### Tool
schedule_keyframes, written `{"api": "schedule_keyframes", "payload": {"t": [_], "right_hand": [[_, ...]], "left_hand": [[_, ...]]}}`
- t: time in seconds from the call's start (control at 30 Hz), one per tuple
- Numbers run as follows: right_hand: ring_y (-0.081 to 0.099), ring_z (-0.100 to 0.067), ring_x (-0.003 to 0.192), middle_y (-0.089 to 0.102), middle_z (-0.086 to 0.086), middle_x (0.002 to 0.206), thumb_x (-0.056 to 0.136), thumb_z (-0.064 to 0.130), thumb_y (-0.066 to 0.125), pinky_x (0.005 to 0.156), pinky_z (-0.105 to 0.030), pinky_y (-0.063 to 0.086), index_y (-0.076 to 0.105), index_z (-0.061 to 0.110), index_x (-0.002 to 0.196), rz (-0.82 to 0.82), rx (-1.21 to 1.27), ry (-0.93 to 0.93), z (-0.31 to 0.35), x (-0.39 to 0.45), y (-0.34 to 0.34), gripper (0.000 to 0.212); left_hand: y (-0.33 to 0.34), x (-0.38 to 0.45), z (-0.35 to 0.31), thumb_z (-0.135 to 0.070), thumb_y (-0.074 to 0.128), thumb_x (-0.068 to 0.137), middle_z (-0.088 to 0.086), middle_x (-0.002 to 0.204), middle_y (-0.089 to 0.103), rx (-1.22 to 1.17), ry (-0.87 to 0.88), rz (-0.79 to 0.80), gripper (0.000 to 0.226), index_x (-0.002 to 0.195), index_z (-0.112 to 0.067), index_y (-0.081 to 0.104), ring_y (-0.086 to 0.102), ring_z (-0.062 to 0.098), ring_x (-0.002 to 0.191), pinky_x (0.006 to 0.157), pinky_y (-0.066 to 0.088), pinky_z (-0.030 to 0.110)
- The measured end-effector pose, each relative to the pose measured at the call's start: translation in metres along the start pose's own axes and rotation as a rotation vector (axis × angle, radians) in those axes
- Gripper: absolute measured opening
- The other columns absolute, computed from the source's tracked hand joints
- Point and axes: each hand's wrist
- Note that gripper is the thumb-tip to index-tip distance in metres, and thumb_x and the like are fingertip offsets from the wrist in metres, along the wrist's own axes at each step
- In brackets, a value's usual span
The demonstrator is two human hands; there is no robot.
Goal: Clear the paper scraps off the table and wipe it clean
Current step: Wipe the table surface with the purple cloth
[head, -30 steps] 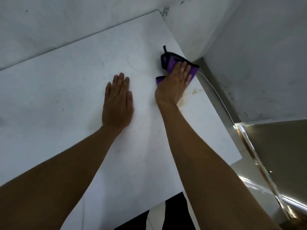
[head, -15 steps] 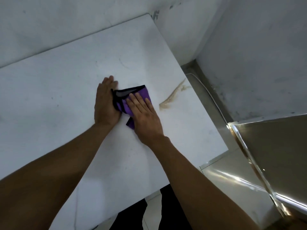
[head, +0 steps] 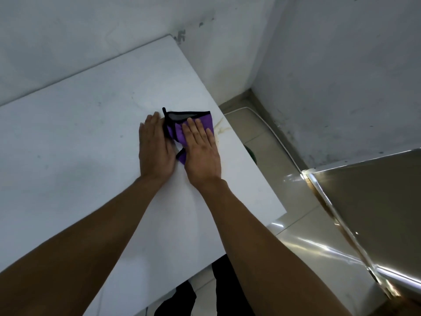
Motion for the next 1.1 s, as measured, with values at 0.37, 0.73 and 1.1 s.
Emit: {"api": "schedule_keyframes", "payload": {"t": [0.37, 0.73, 1.1], "right_hand": [[0.007, -0.018, 0.153, 0.016, -0.004, 0.165, 0.097, 0.011, 0.052, 0.124, -0.032, -0.001, 0.022, 0.014, 0.156, -0.001, -0.05, 0.028, -0.055, 0.009, -0.03, 0.067], [0.015, -0.019, 0.152, 0.019, -0.005, 0.164, 0.102, 0.01, 0.045, 0.123, -0.04, 0.021, 0.022, 0.011, 0.156, 0.032, 0.124, 0.341, -0.083, 0.006, -0.059, 0.059], [0.036, -0.02, 0.143, 0.033, -0.001, 0.159, 0.094, 0.013, 0.061, 0.106, -0.034, 0.041, 0.026, 0.02, 0.156, 0.146, 0.145, 0.092, -0.086, 0.008, -0.067, 0.072]], "left_hand": [[0.031, 0.005, -0.046, -0.017, 0.034, 0.105, 0.02, 0.156, 0.039, 0.048, -0.128, -0.096, 0.046, 0.145, 0.002, 0.044, 0.03, 0.033, 0.149, 0.124, 0.022, 0.043], [0.029, 0.008, -0.052, -0.015, 0.035, 0.106, 0.02, 0.156, 0.037, 0.091, -0.137, -0.071, 0.043, 0.144, 0.003, 0.043, 0.027, 0.032, 0.149, 0.122, 0.024, 0.047], [0.03, 0.008, -0.049, -0.016, 0.034, 0.105, 0.021, 0.157, 0.036, 0.083, -0.131, -0.071, 0.045, 0.144, 0.004, 0.043, 0.028, 0.033, 0.149, 0.123, 0.023, 0.047]]}}
Point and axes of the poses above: each hand's wrist, its own x-axis towards the middle knuckle, its own y-axis out of the palm, z = x × y
